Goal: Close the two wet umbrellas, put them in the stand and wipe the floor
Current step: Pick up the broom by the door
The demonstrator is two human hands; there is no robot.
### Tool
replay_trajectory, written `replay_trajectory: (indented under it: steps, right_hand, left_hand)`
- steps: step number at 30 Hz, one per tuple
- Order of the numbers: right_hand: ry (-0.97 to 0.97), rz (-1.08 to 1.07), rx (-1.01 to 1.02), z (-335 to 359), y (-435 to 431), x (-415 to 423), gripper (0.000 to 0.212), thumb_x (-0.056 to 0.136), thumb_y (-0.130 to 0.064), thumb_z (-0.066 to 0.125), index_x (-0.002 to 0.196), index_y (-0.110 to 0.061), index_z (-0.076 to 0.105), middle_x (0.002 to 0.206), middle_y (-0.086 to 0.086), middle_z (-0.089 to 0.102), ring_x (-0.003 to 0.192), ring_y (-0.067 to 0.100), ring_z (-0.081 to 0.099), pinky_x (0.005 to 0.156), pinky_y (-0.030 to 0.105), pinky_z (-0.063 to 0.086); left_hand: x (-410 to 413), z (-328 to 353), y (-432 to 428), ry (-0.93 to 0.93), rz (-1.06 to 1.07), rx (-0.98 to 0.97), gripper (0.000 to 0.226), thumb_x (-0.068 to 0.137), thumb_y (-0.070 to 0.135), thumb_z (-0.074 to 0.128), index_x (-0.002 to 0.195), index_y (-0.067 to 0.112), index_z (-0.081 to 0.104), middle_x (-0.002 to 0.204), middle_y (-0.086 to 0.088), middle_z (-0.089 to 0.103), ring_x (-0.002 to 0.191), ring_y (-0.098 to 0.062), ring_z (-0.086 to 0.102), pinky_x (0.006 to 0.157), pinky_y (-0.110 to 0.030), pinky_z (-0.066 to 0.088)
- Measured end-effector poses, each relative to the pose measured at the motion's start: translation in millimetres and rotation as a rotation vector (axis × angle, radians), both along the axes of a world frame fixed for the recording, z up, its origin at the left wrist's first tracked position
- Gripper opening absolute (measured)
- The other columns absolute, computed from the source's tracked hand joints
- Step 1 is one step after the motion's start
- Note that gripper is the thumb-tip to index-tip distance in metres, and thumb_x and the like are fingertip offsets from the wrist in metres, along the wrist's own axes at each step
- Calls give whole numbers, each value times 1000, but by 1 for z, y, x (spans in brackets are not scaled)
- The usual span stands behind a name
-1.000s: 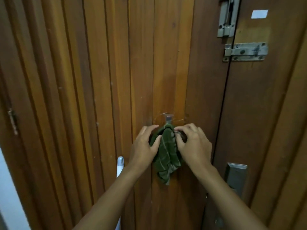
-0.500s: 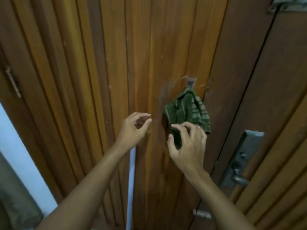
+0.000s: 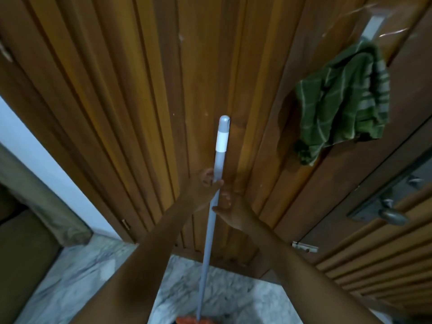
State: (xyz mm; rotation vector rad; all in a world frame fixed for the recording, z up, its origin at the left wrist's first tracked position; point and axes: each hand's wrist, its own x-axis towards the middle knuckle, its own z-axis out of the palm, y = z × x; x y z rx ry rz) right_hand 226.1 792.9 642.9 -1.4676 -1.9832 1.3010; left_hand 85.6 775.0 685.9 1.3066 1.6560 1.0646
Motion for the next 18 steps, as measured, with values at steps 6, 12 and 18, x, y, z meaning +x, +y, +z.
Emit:
replay_trajectory:
  steps: [6, 12, 18]
  right_hand:
    - [-103, 56, -169, -18, 3, 3, 57, 87, -33, 70, 136, -13, 51, 136, 9, 55, 124, 27, 54, 103, 36, 45]
    - [-29, 150, -126, -9, -21, 15, 36, 91, -25, 65, 125, -11, 62, 122, 10, 66, 115, 26, 62, 99, 36, 49]
    - [23, 209, 5, 26, -55, 53, 33, 93, -28, 64, 121, -11, 63, 119, 8, 68, 109, 21, 64, 94, 30, 50]
  left_hand:
    - [5, -9, -1, -37, -36, 53, 21, 92, 32, 64, 110, 20, 61, 96, 5, 70, 91, -8, 68, 80, -26, 55]
    - [11, 2, -24, -47, -69, 101, 15, 92, 31, 64, 102, 20, 65, 84, 8, 71, 79, 2, 67, 71, -11, 48]
    - [43, 43, -61, -67, -180, 215, 18, 92, 34, 63, 99, 18, 66, 81, -10, 68, 74, -20, 66, 70, -27, 50]
